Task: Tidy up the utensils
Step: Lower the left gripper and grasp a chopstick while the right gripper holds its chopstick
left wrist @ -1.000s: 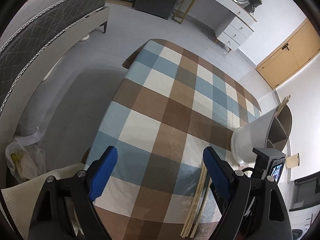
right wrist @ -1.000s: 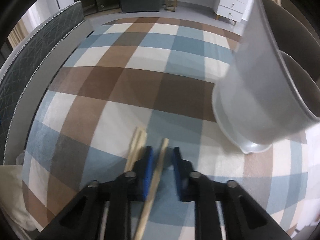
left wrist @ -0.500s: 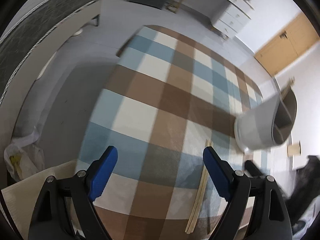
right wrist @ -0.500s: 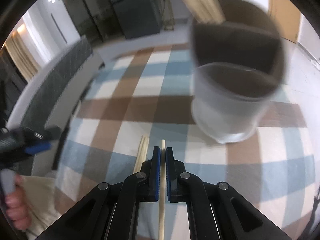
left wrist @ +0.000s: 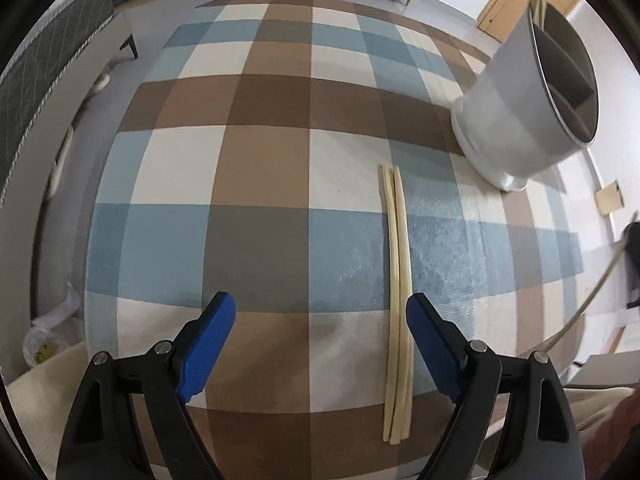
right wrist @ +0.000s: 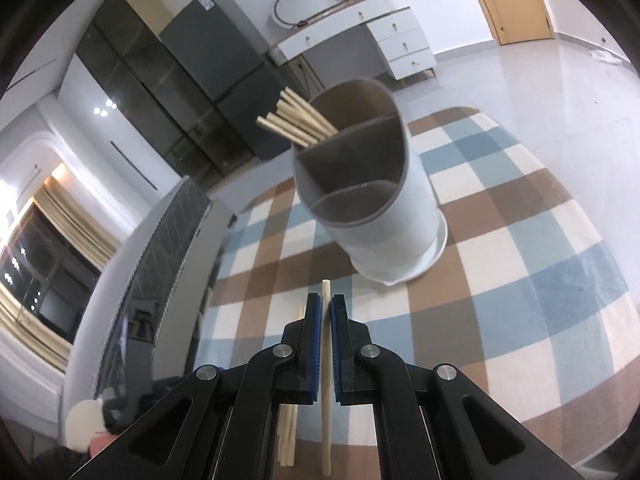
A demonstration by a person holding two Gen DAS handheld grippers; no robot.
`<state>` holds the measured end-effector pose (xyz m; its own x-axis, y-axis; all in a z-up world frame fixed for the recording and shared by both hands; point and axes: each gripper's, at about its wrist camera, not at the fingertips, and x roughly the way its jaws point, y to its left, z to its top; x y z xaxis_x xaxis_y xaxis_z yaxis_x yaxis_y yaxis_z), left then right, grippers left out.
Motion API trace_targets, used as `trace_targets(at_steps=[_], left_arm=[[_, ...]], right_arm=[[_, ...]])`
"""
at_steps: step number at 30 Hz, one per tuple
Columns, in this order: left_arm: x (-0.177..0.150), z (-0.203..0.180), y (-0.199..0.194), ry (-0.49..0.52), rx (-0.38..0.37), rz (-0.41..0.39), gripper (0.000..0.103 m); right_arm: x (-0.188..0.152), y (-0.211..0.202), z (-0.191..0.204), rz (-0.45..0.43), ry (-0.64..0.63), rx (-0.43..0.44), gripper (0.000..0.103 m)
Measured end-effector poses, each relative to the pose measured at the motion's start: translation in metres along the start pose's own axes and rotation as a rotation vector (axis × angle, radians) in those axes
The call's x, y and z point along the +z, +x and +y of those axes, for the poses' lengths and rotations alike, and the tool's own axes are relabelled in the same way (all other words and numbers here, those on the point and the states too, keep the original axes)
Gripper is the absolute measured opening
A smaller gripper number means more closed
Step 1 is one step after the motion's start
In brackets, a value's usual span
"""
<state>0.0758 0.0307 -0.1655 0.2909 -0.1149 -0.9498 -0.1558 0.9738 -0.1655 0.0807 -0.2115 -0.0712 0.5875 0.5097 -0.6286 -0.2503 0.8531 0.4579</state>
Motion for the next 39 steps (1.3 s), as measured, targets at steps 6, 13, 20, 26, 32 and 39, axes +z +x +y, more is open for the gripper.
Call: trace_targets(at_steps=[6,13,20,26,32,39], left_arm=[[-0.004,-0.013,0.006,0.051,0.067,0.005,0.084],[-0.005,-0.018,0.015,0.053,0.099,0.028,0.084],[-0.001,-0.02,0.018,0.071,0.143,0.034,0.084],[0.007,-0.012,0.018,0.03,0.144,0.033,0.084],[0.025,-0.005,0.024,-0.003,0.136,0.031,0.084],[0.042,-0.016,0.031,0.032,0.173,0.001,0.084]], right_arm=[[0.004,-0.016,-0.009,-0.028,0.002,0.002,0.004],[0.006,-0.025,-0.005,-0.06,-0.032,0.008,0.004],[0.008,-0.026,-0.009,-0.062,-0.02,0.001,0.004],[0.01,-0.024,-0.002,-0.061,-0.046,-0.006,0.004],[0.015,-0.022,0.0,-0.072,-0.053,-0.022,0.004],[0.018,-0.02,-0.007,-0.061,-0.035,-0.013,0.004]])
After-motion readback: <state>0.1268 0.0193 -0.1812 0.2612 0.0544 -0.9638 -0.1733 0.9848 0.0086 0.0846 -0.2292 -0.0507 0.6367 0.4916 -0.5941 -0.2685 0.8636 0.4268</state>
